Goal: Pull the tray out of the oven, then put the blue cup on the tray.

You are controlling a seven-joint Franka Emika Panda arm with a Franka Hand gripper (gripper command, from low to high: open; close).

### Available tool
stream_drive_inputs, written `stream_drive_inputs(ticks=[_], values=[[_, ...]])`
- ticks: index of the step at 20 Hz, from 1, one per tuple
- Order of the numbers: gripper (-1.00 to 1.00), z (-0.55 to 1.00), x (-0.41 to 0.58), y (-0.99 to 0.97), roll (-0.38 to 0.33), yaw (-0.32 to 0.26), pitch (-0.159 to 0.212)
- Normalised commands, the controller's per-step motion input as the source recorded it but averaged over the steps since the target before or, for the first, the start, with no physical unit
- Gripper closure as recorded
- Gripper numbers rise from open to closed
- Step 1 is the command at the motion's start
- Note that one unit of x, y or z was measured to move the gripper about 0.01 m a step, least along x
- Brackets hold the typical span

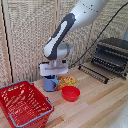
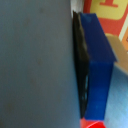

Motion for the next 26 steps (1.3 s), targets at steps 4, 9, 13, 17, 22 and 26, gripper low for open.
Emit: stream_drive_inputs(ticks=[4, 9, 13, 17, 22, 26], values=[[1.00, 0.69, 0.264, 0.06, -0.077, -0.268, 0.000], [1.00, 0.77, 0.256, 0.02, -0.056, -0.279, 0.019], [1.00, 0.87, 0.341, -0.03, -0.033, -0.252, 0.052], [1.00, 0.88, 0.228, -0.39, 0.012, -0.199, 0.048], [1.00, 0.59, 0.006, -0.74, 0.014, -0.144, 0.066], [1.00, 0.30, -0.029, -0.96, 0.000, -0.084, 0.100]])
